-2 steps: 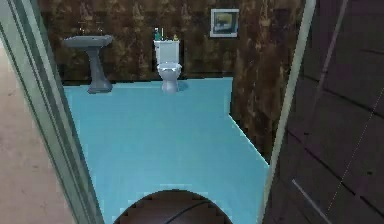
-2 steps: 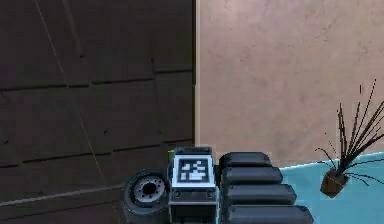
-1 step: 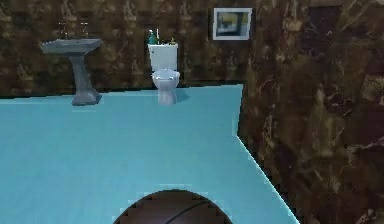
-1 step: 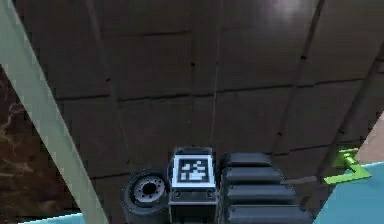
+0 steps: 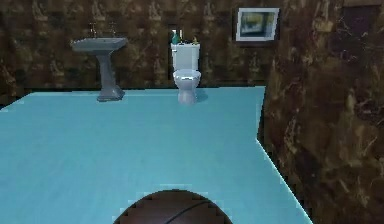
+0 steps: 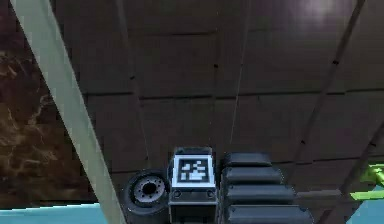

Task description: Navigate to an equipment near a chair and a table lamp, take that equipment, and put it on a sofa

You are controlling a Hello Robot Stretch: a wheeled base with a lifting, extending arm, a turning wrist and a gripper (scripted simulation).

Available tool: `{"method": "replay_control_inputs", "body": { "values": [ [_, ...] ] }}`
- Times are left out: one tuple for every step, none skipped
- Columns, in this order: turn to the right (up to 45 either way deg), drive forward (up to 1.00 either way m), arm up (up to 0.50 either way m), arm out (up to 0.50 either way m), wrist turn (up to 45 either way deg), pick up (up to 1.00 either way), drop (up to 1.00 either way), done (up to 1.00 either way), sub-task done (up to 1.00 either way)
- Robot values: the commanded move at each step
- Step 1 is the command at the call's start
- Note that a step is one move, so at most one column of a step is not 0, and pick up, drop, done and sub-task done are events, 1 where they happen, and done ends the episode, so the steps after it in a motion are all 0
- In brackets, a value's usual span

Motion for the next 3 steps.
{"method": "replay_control_inputs", "body": {
  "values": [
    [0.0,0.45,0.0,0.0,0.0,0.0,0.0,0.0,0.0],
    [-45.0,0.0,0.0,0.0,0.0,0.0,0.0,0.0,0.0],
    [-27.0,0.0,0.0,0.0,0.0,0.0,0.0,0.0,0.0]
  ]
}}
